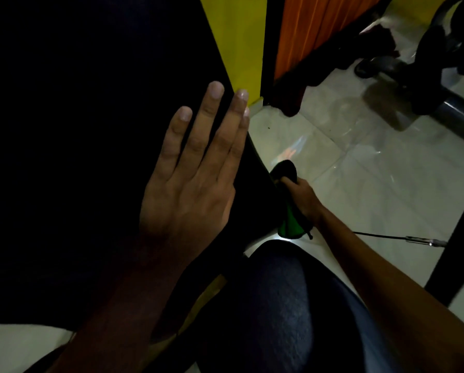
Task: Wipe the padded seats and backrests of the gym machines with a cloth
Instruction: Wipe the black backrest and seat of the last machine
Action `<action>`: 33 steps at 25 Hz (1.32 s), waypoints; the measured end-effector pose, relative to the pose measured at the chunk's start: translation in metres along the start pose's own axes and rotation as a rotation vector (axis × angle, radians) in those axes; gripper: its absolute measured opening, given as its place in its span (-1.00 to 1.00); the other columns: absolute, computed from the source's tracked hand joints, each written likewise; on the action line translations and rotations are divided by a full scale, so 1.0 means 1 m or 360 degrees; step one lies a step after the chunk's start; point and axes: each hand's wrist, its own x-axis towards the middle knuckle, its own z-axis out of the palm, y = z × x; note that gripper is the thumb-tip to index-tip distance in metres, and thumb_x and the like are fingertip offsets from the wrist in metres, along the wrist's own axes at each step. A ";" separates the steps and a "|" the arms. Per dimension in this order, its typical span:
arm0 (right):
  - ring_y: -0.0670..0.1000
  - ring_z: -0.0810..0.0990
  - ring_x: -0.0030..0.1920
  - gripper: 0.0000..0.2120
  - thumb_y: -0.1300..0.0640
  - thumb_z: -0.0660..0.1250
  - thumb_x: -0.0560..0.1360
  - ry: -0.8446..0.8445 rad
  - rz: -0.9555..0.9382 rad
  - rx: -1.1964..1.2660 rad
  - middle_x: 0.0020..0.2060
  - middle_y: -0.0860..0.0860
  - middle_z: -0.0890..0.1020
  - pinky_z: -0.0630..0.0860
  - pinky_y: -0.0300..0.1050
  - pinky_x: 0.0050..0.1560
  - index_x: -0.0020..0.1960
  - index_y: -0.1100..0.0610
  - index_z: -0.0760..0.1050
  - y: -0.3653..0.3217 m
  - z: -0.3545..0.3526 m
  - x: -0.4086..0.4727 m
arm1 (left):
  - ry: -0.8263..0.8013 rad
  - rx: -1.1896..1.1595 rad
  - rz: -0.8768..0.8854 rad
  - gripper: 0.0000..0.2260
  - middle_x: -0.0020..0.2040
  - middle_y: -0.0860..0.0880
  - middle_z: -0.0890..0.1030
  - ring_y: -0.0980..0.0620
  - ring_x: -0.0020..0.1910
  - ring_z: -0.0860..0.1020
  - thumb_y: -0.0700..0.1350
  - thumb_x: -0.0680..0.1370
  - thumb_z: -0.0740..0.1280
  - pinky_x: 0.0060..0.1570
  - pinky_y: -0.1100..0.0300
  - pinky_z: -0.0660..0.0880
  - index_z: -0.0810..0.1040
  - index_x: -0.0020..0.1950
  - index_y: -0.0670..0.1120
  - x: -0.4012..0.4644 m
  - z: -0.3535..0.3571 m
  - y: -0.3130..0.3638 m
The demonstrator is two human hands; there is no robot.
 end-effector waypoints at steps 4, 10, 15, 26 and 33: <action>0.10 0.49 -0.10 -0.76 0.01 0.20 0.56 -0.0047 0.0150 -0.0257 -0.10 0.17 0.54 0.34 -0.12 -0.10 -0.03 0.18 0.49 0.010 -0.002 0.007 | -0.0078 -0.0041 0.0104 -0.46 0.56 -0.16 0.05 -0.17 0.53 0.02 -0.15 0.59 0.08 0.50 -0.06 -0.11 0.03 0.54 -0.27 -0.012 0.011 0.018; 0.01 0.51 -0.28 -0.82 0.07 0.25 0.54 0.0096 0.0134 0.0191 -0.23 0.08 0.56 0.44 -0.21 -0.30 -0.12 0.17 0.50 -0.020 -0.011 -0.022 | -0.0141 -0.0200 0.0195 -0.42 0.56 -0.21 0.03 -0.18 0.54 -0.02 -0.19 0.54 0.19 0.51 -0.04 -0.11 0.10 0.52 -0.30 -0.018 0.008 0.016; 0.02 0.62 -0.17 -0.86 0.11 0.29 0.53 0.0013 -0.0304 0.0388 -0.16 0.08 0.65 0.53 -0.16 -0.17 -0.01 0.14 0.56 -0.096 -0.014 -0.078 | -0.0204 -0.0142 0.0143 -0.46 0.55 -0.23 0.07 -0.20 0.53 0.02 -0.16 0.54 0.18 0.48 -0.13 -0.04 0.17 0.50 -0.28 -0.029 -0.023 -0.017; -0.01 0.58 0.03 -0.55 -0.19 0.30 0.36 0.0120 -0.1766 0.0008 0.00 0.00 0.60 0.54 -0.01 0.04 0.14 0.03 0.48 -0.296 -0.005 -0.233 | 0.0012 -0.0285 -0.0468 -0.55 0.44 -0.17 0.37 -0.17 0.45 0.29 -0.11 0.48 0.29 0.44 -0.13 0.19 0.45 0.36 -0.19 -0.019 -0.129 -0.135; 0.12 0.54 0.05 -0.48 0.01 0.36 0.35 0.0106 -0.2168 -0.0723 0.05 0.11 0.52 0.43 -0.10 0.01 0.26 0.18 0.45 -0.357 0.019 -0.266 | -0.0104 -0.0370 -0.0496 -0.44 0.32 -0.11 0.51 -0.07 0.30 0.48 -0.11 0.27 0.52 0.32 0.01 0.34 0.55 0.26 -0.15 -0.031 -0.174 -0.196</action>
